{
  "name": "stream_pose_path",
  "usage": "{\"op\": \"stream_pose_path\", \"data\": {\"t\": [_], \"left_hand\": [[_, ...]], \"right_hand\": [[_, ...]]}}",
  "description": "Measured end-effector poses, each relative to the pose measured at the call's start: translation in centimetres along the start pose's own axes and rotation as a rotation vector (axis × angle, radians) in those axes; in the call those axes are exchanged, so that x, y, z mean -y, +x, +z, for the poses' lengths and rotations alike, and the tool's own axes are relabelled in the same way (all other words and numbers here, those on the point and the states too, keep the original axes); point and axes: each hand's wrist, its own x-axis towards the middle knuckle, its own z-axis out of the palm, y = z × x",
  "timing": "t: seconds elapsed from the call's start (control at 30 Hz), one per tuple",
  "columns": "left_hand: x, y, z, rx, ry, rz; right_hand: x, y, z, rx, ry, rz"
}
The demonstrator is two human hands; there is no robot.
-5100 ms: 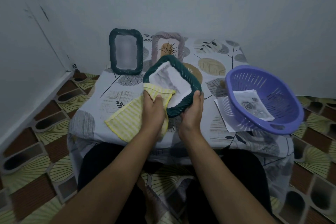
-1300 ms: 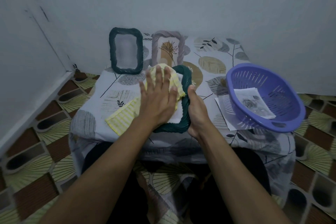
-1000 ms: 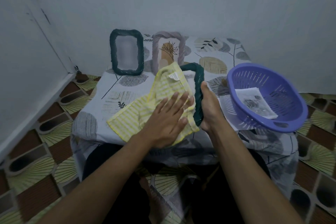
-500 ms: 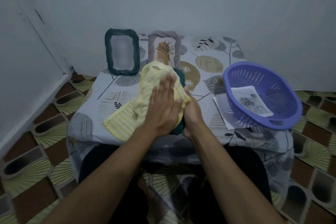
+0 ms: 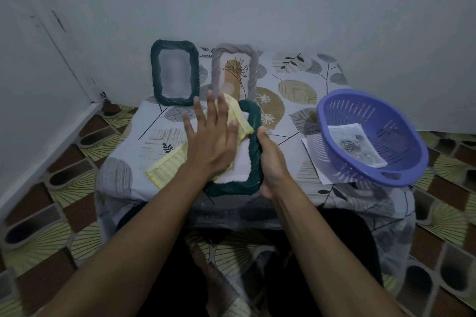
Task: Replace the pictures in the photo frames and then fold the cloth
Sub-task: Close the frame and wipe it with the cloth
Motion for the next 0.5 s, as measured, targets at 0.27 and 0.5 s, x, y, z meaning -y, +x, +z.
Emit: {"op": "stream_pose_path", "data": {"t": [0.27, 0.5], "left_hand": [[-1.9, -3.7, 0.5, 0.101, -0.278, 0.392], [1.3, -4.5, 1.1, 0.151, 0.02, 0.463]], "right_hand": [[1.0, 1.0, 0.3, -0.041, 0.05, 0.021], [2.0, 0.9, -0.9, -0.125, 0.0, -0.021]]}}
